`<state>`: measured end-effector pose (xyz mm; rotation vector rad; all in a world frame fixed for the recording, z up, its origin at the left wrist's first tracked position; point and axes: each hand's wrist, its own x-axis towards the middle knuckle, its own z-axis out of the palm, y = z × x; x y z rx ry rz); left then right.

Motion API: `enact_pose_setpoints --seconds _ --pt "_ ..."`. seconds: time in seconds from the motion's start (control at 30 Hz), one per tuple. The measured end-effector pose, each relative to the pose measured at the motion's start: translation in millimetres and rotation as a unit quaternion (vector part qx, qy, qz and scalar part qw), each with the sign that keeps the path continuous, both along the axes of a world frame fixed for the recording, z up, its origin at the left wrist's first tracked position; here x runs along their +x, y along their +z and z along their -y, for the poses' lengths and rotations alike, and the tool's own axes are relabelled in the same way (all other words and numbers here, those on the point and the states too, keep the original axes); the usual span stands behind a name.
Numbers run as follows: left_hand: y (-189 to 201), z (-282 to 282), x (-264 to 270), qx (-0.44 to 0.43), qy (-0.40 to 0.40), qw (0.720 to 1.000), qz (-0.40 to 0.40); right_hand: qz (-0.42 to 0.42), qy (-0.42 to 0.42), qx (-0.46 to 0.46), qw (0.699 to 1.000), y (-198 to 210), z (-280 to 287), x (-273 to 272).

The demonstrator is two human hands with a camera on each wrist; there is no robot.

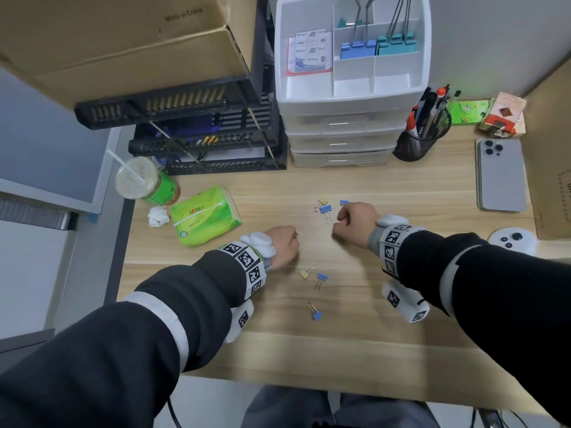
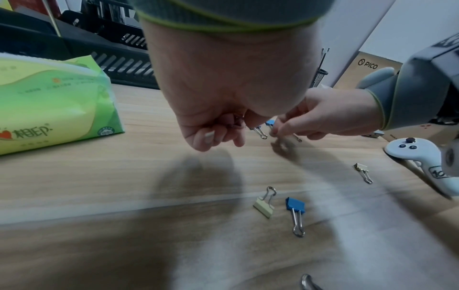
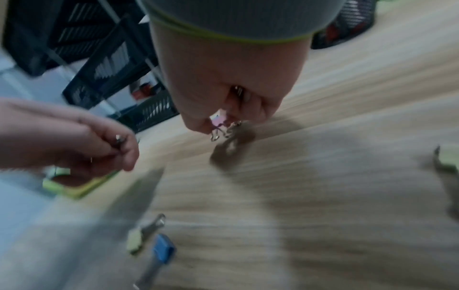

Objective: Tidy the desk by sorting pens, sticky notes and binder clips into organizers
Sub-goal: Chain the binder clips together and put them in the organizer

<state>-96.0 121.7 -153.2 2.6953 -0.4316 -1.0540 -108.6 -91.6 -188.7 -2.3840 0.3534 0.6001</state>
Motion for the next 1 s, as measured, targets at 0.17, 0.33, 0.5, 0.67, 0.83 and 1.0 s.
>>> enact_pose_setpoints --seconds 0.17,0.33,0.5,0.67,0.83,1.0 --pt "15.9 14.0 0.9 -0.087 0.013 0.996 0.022 -0.274 -0.209 0.389 0.854 23.0 1.0 -11.6" --pt "42.1 41.6 -1.9 -0.180 0.000 0.981 0.067 -0.369 -0.299 0.502 0.723 29.4 2.9 -26.6" --pt "59.6 64.8 -12.1 -0.217 -0.059 0.972 0.069 -0.286 -0.374 0.562 0.680 42.3 -3.7 -38.5" --pt "71.5 73.0 -22.1 -0.247 -0.033 0.968 0.036 -0.248 -0.377 0.587 0.672 54.5 -4.6 -44.5" --pt "81.9 68.4 -19.8 -0.283 0.017 0.959 -0.001 -0.245 -0.407 0.604 0.640 62.3 -1.0 -48.3" --pt "109.9 62.1 -4.2 -0.304 0.017 0.951 0.054 -0.266 -0.384 0.600 0.650 83.0 3.5 -34.7"
